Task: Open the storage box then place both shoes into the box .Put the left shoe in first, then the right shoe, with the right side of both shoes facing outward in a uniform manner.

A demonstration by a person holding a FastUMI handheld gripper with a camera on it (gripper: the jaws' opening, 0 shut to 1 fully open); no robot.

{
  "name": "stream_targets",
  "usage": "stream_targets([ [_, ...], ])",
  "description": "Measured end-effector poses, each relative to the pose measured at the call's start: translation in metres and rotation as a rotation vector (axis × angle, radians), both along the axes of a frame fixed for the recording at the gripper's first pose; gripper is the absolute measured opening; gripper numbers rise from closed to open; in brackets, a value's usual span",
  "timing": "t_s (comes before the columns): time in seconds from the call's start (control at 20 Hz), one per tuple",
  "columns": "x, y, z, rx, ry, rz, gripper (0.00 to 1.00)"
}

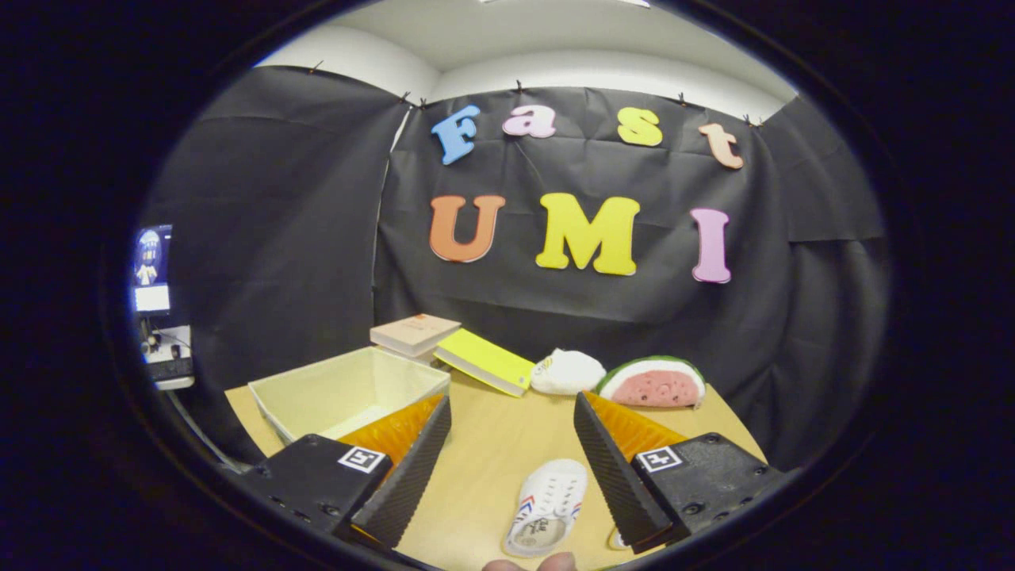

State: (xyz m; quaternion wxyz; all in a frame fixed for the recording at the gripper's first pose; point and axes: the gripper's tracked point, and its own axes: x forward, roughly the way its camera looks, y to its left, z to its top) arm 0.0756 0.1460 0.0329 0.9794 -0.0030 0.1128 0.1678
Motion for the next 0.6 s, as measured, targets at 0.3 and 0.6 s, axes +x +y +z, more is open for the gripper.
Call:
stream_targets([
  [0.3,0.016,-0.042,-0.097,-0.029,0.269,-0.099,0.99],
  [0.6,0.023,-0.049,-0.173,-0.054,0.574,-0.080,1.00],
])
